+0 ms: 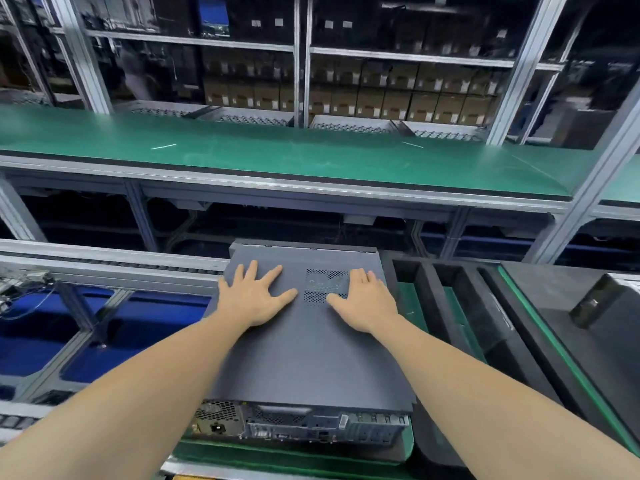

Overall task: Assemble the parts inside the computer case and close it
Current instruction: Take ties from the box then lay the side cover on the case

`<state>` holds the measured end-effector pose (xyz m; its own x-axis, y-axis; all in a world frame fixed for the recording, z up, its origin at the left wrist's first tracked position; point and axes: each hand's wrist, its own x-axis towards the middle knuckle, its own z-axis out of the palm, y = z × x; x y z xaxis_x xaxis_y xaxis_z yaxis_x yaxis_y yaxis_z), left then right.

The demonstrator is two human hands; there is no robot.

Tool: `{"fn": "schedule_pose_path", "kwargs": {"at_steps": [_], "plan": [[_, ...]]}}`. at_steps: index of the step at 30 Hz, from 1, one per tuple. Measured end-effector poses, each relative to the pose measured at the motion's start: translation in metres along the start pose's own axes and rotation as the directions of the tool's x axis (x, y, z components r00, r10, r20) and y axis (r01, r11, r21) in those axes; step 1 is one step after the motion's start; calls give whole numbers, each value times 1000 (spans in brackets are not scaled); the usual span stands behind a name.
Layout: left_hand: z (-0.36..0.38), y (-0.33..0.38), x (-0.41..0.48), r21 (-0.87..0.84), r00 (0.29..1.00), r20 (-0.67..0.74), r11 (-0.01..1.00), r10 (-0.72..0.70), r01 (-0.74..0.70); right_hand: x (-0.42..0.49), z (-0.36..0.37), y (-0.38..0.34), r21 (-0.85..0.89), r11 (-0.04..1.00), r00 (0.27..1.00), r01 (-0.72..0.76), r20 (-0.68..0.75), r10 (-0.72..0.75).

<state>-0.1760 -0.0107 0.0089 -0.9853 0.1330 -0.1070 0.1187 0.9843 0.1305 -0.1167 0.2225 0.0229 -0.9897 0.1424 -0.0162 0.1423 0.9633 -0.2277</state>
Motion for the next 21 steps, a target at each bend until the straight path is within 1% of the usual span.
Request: {"fn": "schedule_pose_path", "kwargs": {"at_steps": [2, 4, 8, 10, 11, 12, 13, 14, 15, 16, 17, 18, 19, 21], "plan": [[-1, 2, 21, -14, 1000, 7, 999, -29, 29, 11, 5, -1, -45, 999, 1000, -9, -8, 9], [3, 3, 35, -36, 998, -23, 998, -56, 55, 18, 16, 0, -118, 993, 1000, -5, -1, 5], [10, 0, 45, -63, 995, -76, 996, -64, 60, 27, 28, 5, -125, 992, 997, -2, -83, -8], [9, 1, 43, -122, 979, -127, 982, -162, 146, 31, 25, 9, -93, 996, 988, -17, -153, 2], [5, 2, 43, -159, 959, -147, 963, -243, 219, 33, 22, 11, -41, 998, 982, -56, -182, 48], [3, 3, 43, -214, 933, -136, 929, -334, 301, 34, 19, 14, 22, 992, 974, -122, -189, 124], [-1, 2, 44, -284, 905, -93, 882, -415, 375, 37, 16, 16, 95, 974, 961, -204, -172, 218], [-4, -1, 45, -362, 879, -32, 826, -475, 433, 41, 12, 18, 186, 936, 937, -298, -130, 324], [-8, -6, 47, -430, 853, 14, 767, -522, 476, 46, 6, 22, 320, 862, 902, -392, -52, 430], [-11, -12, 50, -484, 832, 55, 714, -553, 506, 51, 0, 27, 475, 743, 858, -472, 54, 511], [-14, -19, 54, -522, 821, 99, 673, -563, 524, 57, -6, 32, 610, 596, 817, -522, 158, 554], [-17, -23, 57, -545, 820, 142, 648, -554, 532, 62, -11, 36, 694, 478, 794, -539, 229, 563], [-19, -27, 58, -548, 824, 168, 643, -541, 535, 65, -13, 40, 720, 437, 789, -539, 251, 561], [-20, -29, 61, -536, 828, 178, 653, -532, 535, 71, -9, 44, 692, 486, 795, -534, 214, 568]]}}
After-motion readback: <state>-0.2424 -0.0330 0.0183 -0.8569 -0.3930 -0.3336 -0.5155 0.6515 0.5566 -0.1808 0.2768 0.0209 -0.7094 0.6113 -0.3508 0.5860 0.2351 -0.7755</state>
